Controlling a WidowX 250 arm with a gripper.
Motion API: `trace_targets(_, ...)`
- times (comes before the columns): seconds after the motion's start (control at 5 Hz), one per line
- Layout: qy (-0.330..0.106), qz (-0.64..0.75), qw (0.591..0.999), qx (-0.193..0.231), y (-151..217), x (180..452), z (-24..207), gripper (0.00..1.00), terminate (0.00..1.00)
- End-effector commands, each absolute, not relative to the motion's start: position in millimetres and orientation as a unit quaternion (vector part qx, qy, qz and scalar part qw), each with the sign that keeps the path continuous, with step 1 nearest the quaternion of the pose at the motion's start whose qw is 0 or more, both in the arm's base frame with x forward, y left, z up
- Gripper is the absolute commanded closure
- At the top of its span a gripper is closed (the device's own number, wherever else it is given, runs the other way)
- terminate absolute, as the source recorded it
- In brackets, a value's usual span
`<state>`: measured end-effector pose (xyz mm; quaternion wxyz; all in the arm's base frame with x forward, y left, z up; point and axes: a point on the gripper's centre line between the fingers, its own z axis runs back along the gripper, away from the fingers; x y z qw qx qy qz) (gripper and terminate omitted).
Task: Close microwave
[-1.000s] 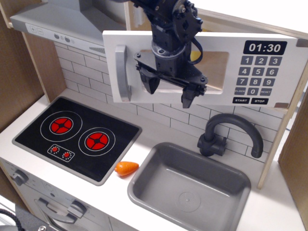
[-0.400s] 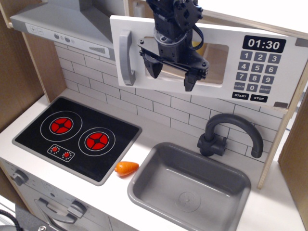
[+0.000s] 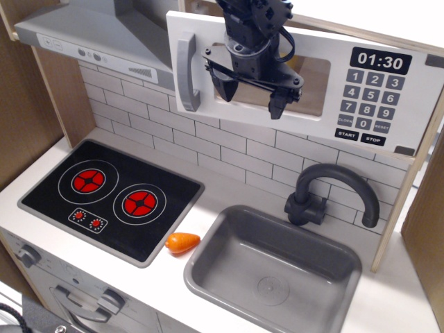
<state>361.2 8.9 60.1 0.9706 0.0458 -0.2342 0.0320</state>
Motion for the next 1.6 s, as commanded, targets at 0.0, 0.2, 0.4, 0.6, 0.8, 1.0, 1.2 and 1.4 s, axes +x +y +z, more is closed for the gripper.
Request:
trace_targets(0.0, -0.263, 0.053, 0.962, 0.045, 11, 387, 81, 0.00, 0.00)
trace_targets(0.2, -0.264, 0.057, 0.962, 0.045, 12, 392, 82, 0.00, 0.00)
trace_targets(0.4, -0.267, 0.059, 0.961, 0.047, 12, 393, 82, 0.00, 0.00)
trace_targets(0.6, -0.268, 0.064, 0.960, 0.047, 13, 397, 83, 0.00, 0.00)
trace_targets(0.8, -0.270, 0.049, 0.960, 0.049, 8, 387, 83, 0.00, 0.00)
trace_targets(1.0, -0.267, 0.028, 0.962, 0.047, 1, 368, 86, 0.00, 0.00)
trace_targets(1.2, -0.251, -0.003, 0.967, 0.038, -11, 338, 89, 0.00, 0.00)
trace_targets(1.4, -0.224, -0.002, 0.974, 0.018, -18, 316, 95, 0.00, 0.00)
